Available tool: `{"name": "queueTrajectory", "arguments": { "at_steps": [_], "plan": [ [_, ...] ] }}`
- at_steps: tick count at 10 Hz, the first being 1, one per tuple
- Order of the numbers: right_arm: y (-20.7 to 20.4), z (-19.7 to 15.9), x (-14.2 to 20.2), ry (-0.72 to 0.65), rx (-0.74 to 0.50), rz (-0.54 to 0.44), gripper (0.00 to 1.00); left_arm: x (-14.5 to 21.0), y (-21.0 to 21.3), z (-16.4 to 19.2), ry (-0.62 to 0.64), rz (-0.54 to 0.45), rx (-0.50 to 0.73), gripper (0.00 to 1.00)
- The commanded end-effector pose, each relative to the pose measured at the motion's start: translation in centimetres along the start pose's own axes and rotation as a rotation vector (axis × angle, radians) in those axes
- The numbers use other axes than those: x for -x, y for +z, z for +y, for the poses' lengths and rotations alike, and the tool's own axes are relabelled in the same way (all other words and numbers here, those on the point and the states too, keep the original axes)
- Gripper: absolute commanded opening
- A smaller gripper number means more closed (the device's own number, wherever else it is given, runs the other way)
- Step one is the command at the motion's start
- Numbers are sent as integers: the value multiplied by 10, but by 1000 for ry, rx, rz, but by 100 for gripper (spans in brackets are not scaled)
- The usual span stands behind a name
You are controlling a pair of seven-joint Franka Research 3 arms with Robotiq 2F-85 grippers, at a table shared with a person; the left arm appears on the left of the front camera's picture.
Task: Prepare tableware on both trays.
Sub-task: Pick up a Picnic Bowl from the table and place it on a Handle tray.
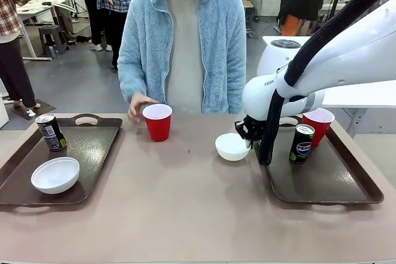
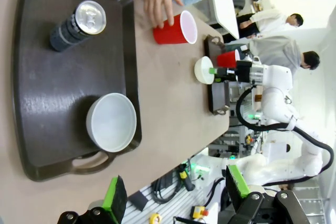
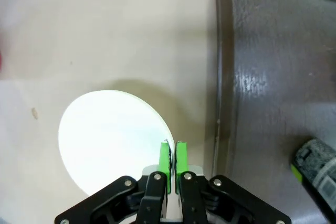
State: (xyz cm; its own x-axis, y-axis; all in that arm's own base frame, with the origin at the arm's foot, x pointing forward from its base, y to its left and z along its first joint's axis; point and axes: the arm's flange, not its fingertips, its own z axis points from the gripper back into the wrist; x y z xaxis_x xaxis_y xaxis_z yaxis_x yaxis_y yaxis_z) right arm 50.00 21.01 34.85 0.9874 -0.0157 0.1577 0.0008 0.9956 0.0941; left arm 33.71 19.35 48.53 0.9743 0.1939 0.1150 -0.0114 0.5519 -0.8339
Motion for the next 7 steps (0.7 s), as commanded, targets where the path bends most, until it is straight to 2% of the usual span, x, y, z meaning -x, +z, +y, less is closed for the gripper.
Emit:
{"name": "queueTrajectory", "arguments": {
  "at_steps": [1,3,4,5,7],
  "plan": [
    [51,2,26,34,-47,53,0,-1,1,0,-6,-15,0,100],
    [110,-9,65,60,-108,114,0,-1,1,0,-6,-15,0,100],
    [133,-22,85,62,-107,109,0,-1,1,0,-6,-15,0,100],
    [148,-47,102,29,-79,76,0,-1,1,0,-6,-15,0,100],
    [148,-99,121,22,-24,83,0,-1,1,0,-6,-15,0,100]
  ]
}}
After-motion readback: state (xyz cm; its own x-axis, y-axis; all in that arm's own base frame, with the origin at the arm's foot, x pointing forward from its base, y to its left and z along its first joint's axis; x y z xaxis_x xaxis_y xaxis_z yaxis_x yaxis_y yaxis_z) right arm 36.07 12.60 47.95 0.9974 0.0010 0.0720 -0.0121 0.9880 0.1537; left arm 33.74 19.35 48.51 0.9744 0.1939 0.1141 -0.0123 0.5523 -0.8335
